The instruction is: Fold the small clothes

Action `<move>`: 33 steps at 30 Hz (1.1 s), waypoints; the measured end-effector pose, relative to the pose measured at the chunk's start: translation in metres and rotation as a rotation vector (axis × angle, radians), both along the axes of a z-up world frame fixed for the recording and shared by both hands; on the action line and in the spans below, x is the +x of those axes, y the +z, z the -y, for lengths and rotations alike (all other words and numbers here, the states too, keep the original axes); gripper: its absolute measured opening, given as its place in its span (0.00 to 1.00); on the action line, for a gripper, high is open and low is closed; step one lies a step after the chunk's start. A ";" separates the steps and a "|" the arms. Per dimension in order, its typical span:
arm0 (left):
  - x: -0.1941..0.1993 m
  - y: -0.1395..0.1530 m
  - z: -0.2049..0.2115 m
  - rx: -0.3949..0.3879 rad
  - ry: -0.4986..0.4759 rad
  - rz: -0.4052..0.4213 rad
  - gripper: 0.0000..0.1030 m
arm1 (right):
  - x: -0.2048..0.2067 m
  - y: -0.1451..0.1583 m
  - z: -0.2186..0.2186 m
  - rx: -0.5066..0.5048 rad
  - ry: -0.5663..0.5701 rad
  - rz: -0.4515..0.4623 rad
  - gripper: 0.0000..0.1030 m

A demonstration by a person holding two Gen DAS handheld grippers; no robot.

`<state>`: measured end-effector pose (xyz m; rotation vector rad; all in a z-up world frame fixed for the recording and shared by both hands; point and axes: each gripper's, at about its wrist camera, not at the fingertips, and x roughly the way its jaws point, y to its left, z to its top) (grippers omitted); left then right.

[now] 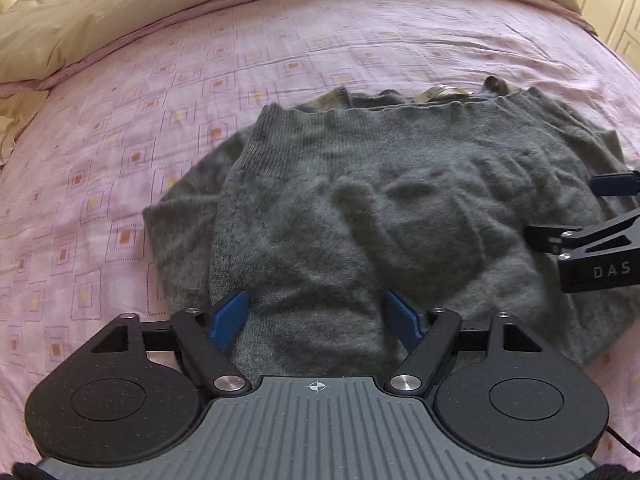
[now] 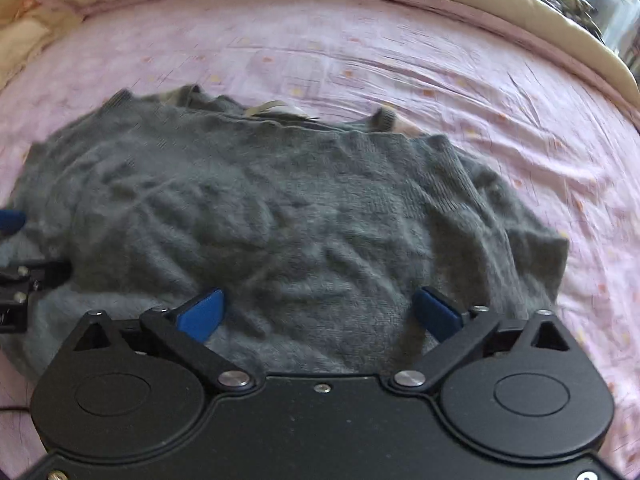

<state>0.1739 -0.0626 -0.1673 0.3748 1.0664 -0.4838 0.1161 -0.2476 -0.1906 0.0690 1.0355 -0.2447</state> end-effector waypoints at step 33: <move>0.000 -0.002 0.013 -0.014 0.063 -0.014 0.95 | -0.142 -0.006 0.068 0.238 -0.416 -0.010 1.00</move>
